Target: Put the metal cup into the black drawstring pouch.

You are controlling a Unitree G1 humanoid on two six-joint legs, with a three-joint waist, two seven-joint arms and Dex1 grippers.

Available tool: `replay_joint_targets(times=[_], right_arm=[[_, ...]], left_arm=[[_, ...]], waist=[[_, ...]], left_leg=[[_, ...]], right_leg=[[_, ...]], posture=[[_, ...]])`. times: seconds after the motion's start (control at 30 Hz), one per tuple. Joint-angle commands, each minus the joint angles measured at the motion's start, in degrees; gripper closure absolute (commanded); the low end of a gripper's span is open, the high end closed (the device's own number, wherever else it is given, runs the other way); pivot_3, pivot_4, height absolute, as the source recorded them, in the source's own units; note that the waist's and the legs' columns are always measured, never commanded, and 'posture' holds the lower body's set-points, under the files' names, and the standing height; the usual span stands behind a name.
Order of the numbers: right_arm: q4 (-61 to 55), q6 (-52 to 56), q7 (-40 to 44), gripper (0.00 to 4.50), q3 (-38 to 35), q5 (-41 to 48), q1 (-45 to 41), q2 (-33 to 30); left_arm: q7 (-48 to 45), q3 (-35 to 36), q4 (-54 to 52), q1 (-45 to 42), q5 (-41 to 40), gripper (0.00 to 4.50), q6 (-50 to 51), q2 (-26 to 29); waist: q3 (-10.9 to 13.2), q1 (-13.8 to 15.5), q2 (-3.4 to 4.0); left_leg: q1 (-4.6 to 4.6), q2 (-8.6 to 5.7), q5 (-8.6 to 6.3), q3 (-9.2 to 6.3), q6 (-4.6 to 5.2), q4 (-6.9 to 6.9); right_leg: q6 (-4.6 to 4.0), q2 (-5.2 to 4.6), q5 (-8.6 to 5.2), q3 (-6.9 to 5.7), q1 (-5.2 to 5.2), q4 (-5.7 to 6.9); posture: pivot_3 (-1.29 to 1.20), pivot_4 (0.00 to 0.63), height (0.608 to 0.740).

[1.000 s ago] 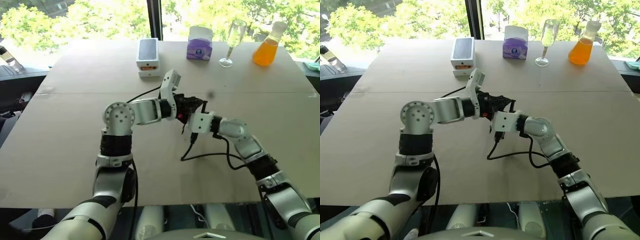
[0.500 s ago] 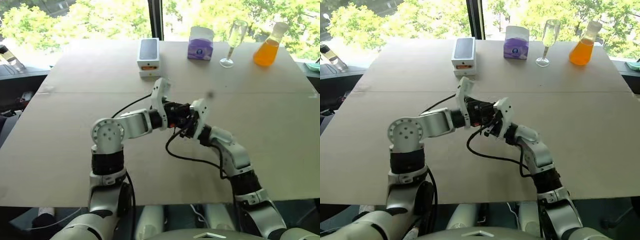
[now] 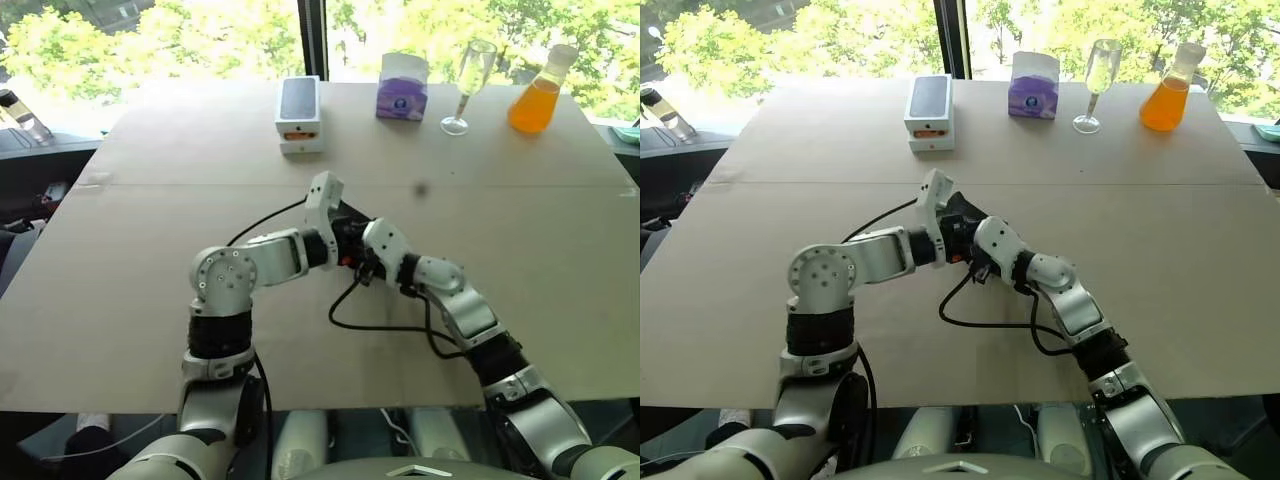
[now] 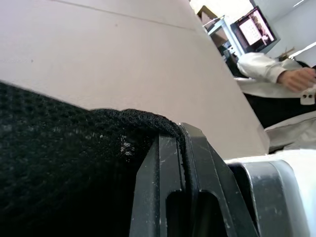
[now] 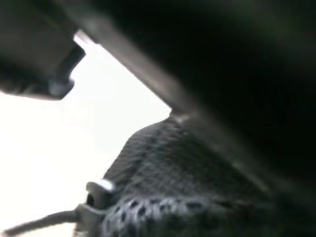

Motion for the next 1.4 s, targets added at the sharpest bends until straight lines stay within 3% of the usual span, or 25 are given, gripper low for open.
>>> replay_joint_targets(times=[0.03, 0.07, 0.3, 0.47, 0.6, 0.7, 0.8, 0.93, 0.97, 1.0, 1.3, 1.4], right_arm=[[-3.09, -0.21, -0.10, 1.41, -0.59, -1.08, -1.22, -1.44], [-5.17, 1.53, 1.49, 0.85, -0.85, -0.31, -0.66, -2.66], [-20.33, 13.27, 7.88, 0.85, -4.54, 5.60, 3.40, -11.08], [-26.25, 22.40, 7.42, 0.85, -9.26, 12.36, 3.51, -11.42], [-20.40, 15.53, 3.85, 0.85, -3.25, 1.78, 1.18, -13.43], [-18.13, 13.25, 2.59, 0.85, -1.45, -0.13, 0.43, -12.21], [-16.85, 14.64, 2.00, 1.60, -2.23, 0.72, 0.44, -10.51], [-17.24, 13.58, 1.57, 3.28, -2.28, -0.46, 0.95, -10.61], [-17.51, 13.51, 1.10, 3.95, -2.39, -0.88, 1.06, -10.63], [-17.71, 13.51, 0.66, 4.14, -2.69, -1.16, 1.06, -10.65], [-21.87, 11.64, 0.57, 4.14, -6.34, -1.58, 2.80, -16.31], [-24.30, 15.05, -0.06, 2.91, -7.84, -1.36, 4.41, -17.56]], left_arm=[[-2.69, -0.09, 0.70, 0.01, 1.65, 4.50, -3.87, -0.78], [-2.88, 0.09, 1.45, 0.03, 2.27, 4.50, -4.65, -1.09], [-2.65, 3.19, 8.48, -2.27, 4.15, 4.50, -7.68, -2.97], [-3.41, 2.96, 12.13, -4.61, 4.99, 4.50, -8.37, -2.90], [-6.61, 0.16, 12.37, -7.11, 5.75, 4.50, -9.06, -2.97], [-8.59, -2.34, 11.77, -7.83, 8.67, 4.50, -10.70, -2.25], [-11.08, -4.76, 10.66, -8.12, 11.19, 4.50, -12.05, -1.05], [-12.25, -5.22, 9.79, -7.42, 12.50, 4.50, -12.22, -0.78], [-12.46, -5.22, 9.42, -7.09, 12.75, 4.50, -12.16, -0.74], [-12.45, -5.11, 9.16, -6.84, 12.90, 4.50, -12.06, -0.79], [-11.99, -4.70, 9.03, -6.35, 14.64, 4.50, -12.04, -1.64], [-12.14, -4.96, 10.05, -7.15, 15.67, 4.50, -13.22, -2.49]], waist=[[0.00, 0.00, 0.00], [0.00, 0.01, 0.00], [0.00, 0.82, 0.00], [0.00, 0.77, 0.00], [0.00, 0.75, 0.00], [0.00, 0.70, 0.00], [0.01, 0.70, -0.01], [0.01, 0.79, -0.01], [0.01, 0.80, -0.01], [0.01, 0.80, -0.01], [0.01, 1.07, -0.01], [0.01, 1.27, -0.01]], left_leg=[[0.00, 0.01, 0.00, 0.00, 0.00, 0.00], [0.00, 0.01, 0.00, -0.01, 0.00, 0.00], [-0.03, 0.00, -0.01, -0.04, 0.02, 0.02], [-0.01, 0.01, -0.01, -0.05, 0.01, 0.01], [-0.03, -0.04, -0.01, -0.03, 0.02, 0.01], [-0.01, -0.06, -0.01, -0.02, 0.02, 0.01], [-0.04, -0.05, -0.01, -0.03, 0.02, -0.01], [-0.05, -0.02, -0.01, -0.03, 0.02, 0.00], [-0.05, -0.01, -0.01, -0.04, 0.02, -0.01], [-0.04, -0.01, -0.01, -0.04, 0.02, 0.00], [-0.05, -0.01, -0.01, -0.05, 0.02, 0.00], [-0.04, -0.01, -0.01, -0.05, 0.02, 0.00]], right_leg=[[0.00, 0.00, 0.00, 0.00, 0.00, 0.00], [0.00, 0.00, 0.00, -0.01, 0.00, 0.00], [0.00, -0.03, 0.00, -0.06, 0.03, -0.07], [0.00, 0.04, 0.00, -0.07, 0.03, -0.04], [0.00, 0.02, 0.00, -0.06, 0.02, -0.05], [0.01, 0.03, -0.01, -0.05, 0.02, -0.05], [0.01, 0.03, -0.01, -0.07, 0.01, -0.06], [0.01, 0.01, -0.01, -0.07, 0.01, -0.08], [0.01, 0.00, -0.01, -0.08, 0.01, -0.08], [0.01, 0.00, -0.01, -0.08, 0.01, -0.08], [0.01, 0.00, -0.01, -0.08, 0.02, -0.08], [0.01, 0.01, -0.01, -0.08, 0.02, -0.08]], posture=[[0.00, 0.150, 0.737], [0.00, 0.150, 0.737], [0.00, 0.150, 0.737], [0.00, 0.150, 0.737], [0.00, 0.150, 0.737], [0.00, 0.150, 0.737], [0.00, 0.150, 0.737], [0.00, 0.150, 0.737], [0.00, 0.150, 0.737], [0.00, 0.150, 0.737], [0.00, 0.150, 0.737], [0.00, 0.150, 0.737]])
